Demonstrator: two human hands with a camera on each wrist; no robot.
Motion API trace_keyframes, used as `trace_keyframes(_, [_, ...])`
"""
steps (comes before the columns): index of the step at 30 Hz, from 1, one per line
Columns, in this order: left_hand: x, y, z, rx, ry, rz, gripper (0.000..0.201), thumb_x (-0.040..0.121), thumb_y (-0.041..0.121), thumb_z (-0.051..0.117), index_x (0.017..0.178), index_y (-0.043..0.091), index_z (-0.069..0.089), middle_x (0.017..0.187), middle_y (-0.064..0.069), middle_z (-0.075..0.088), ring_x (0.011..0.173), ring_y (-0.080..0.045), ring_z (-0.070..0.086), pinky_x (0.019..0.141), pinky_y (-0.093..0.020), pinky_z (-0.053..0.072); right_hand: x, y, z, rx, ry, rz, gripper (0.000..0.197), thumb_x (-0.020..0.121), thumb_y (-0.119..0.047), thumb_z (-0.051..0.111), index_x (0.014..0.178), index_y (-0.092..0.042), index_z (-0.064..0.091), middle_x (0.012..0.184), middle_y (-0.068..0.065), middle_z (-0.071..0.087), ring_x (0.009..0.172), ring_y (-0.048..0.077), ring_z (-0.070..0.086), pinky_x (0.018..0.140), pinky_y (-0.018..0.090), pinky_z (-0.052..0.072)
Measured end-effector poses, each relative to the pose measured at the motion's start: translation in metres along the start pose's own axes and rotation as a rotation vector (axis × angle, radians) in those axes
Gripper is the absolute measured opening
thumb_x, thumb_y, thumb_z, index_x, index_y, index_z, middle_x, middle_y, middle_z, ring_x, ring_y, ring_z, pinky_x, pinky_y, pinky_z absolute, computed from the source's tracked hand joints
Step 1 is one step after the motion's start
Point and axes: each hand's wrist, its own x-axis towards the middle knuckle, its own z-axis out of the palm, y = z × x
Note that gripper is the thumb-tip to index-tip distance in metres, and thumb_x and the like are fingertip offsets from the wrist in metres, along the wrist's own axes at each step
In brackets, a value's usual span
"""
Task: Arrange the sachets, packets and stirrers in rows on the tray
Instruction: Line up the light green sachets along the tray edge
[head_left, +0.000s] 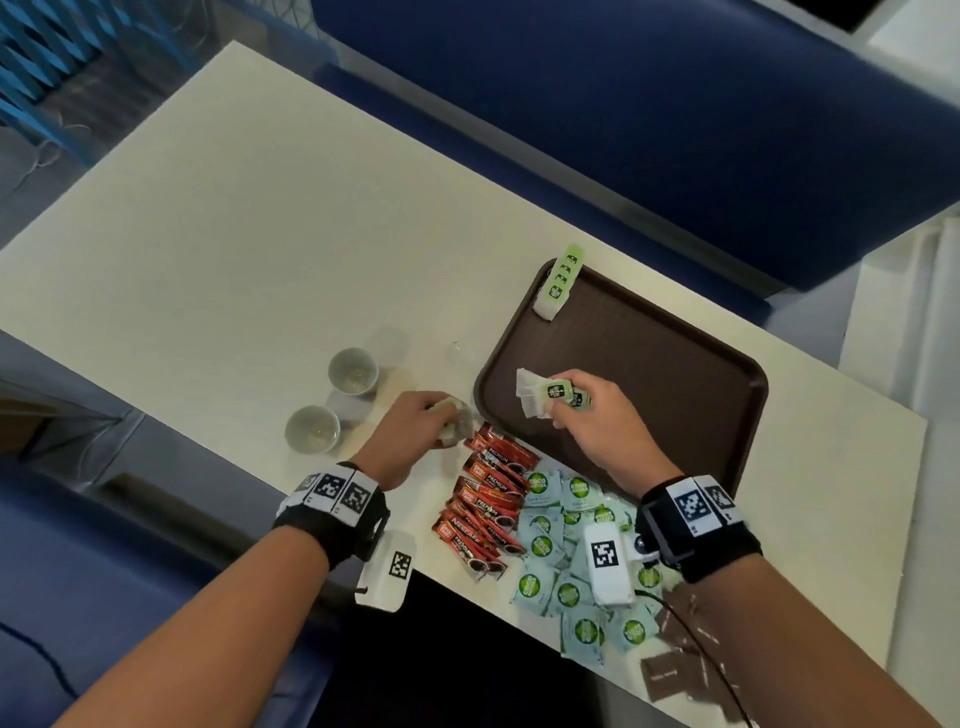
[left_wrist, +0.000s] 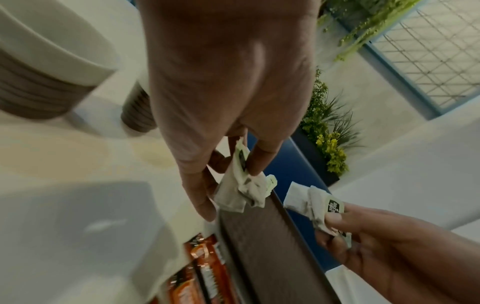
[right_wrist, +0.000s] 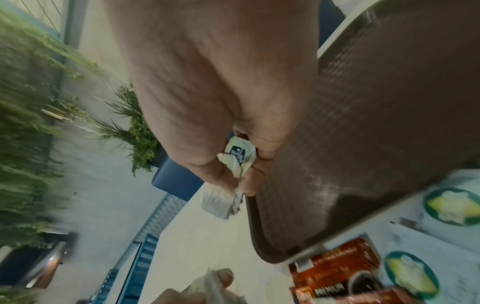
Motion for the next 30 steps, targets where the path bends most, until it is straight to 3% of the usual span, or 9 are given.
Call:
trace_keyframes(5, [0.008, 0.032, 0.023, -0.302, -0.084, -0.081, 0.035, 0.1, -0.002, 0.049, 0.082, 0.007, 0.078, 0.091, -0.015, 0.075, 0.086, -0.03, 0.07, 0.094, -0.055, 0.062, -0.017, -0.037, -0.025, -0.055, -0.226, -0.083, 0.017, 0.098, -0.018, 0.068, 0.106, -0.032, 0.073, 0.092, -0.01, 0.075, 0.08, 0.003, 0.069, 0.075, 0.018, 0.05])
trace_keyframes(7, [0.01, 0.04, 0.028, -0.375, -0.101, -0.125, 0.034, 0.099, 0.0, 0.045, 0.089, 0.005, 0.078, 0.095, -0.013, 0.076, 0.085, -0.028, 0.071, 0.078, -0.046, 0.064, -0.019, -0.049, -0.028, -0.121, -0.323, -0.097, 0.016, 0.097, -0.022, 0.07, 0.107, -0.035, 0.072, 0.099, -0.01, 0.075, 0.087, 0.006, 0.07, 0.085, 0.03, 0.054])
trace_keyframes(9, [0.009, 0.047, 0.033, -0.453, -0.142, -0.191, 0.03, 0.101, 0.009, 0.044, 0.103, 0.005, 0.074, 0.091, -0.011, 0.074, 0.075, -0.023, 0.071, 0.059, -0.033, 0.059, -0.019, -0.057, -0.028, -0.19, -0.404, -0.117, 0.017, 0.096, -0.027, 0.071, 0.108, -0.038, 0.071, 0.104, -0.011, 0.075, 0.092, 0.01, 0.071, 0.088, 0.039, 0.057])
trace_keyframes(13, [0.006, 0.056, 0.043, -0.63, -0.276, -0.303, 0.034, 0.11, 0.034, 0.048, 0.101, 0.008, 0.069, 0.084, -0.012, 0.069, 0.068, -0.024, 0.07, 0.061, -0.032, 0.057, -0.015, -0.068, -0.022, -0.36, -0.481, -0.158, 0.029, 0.097, -0.027, 0.069, 0.124, -0.036, 0.067, 0.116, -0.014, 0.069, 0.098, 0.009, 0.068, 0.082, 0.028, 0.054])
trace_keyframes(17, [-0.003, 0.059, 0.05, -0.698, -0.419, -0.33, 0.043, 0.109, 0.049, 0.051, 0.109, 0.012, 0.072, 0.102, -0.015, 0.077, 0.087, -0.031, 0.077, 0.083, -0.057, 0.065, -0.01, -0.071, -0.012, -0.429, -0.335, -0.219, 0.031, 0.095, -0.014, 0.064, 0.121, -0.031, 0.064, 0.119, -0.007, 0.066, 0.107, 0.013, 0.063, 0.094, 0.04, 0.054])
trace_keyframes(20, [-0.007, 0.06, 0.054, -0.717, -0.403, -0.281, 0.054, 0.112, 0.055, 0.039, 0.119, 0.013, 0.073, 0.104, -0.013, 0.077, 0.086, -0.026, 0.077, 0.073, -0.046, 0.066, -0.009, -0.069, -0.005, -0.468, -0.212, -0.262, 0.035, 0.097, -0.01, 0.062, 0.124, -0.031, 0.06, 0.118, -0.007, 0.053, 0.114, 0.016, 0.052, 0.096, 0.039, 0.05])
trace_keyframes(24, [-0.002, 0.062, 0.055, -0.816, -0.367, -0.268, 0.064, 0.11, 0.06, 0.039, 0.14, 0.01, 0.065, 0.119, -0.018, 0.073, 0.098, -0.027, 0.075, 0.073, -0.041, 0.064, -0.01, -0.06, 0.001, -0.503, -0.03, -0.363, 0.049, 0.095, -0.012, 0.067, 0.137, -0.033, 0.054, 0.133, -0.012, 0.043, 0.125, 0.013, 0.037, 0.101, 0.034, 0.049])
trace_keyframes(27, [0.004, 0.063, 0.054, -0.84, -0.335, -0.268, 0.066, 0.108, 0.059, 0.046, 0.148, 0.009, 0.06, 0.132, -0.018, 0.071, 0.11, -0.028, 0.073, 0.082, -0.042, 0.065, -0.01, -0.053, 0.002, -0.361, 0.117, -0.372, 0.065, 0.096, -0.011, 0.069, 0.152, -0.035, 0.046, 0.147, -0.014, 0.037, 0.132, 0.011, 0.033, 0.107, 0.024, 0.042])
trace_keyframes(30, [0.01, 0.064, 0.053, -0.85, -0.317, -0.261, 0.068, 0.106, 0.059, 0.049, 0.151, 0.008, 0.059, 0.138, -0.02, 0.068, 0.116, -0.029, 0.072, 0.09, -0.043, 0.064, -0.011, -0.05, 0.004, -0.168, 0.236, -0.364, 0.064, 0.097, -0.012, 0.07, 0.151, -0.035, 0.048, 0.147, -0.017, 0.037, 0.132, 0.008, 0.036, 0.102, 0.024, 0.051])
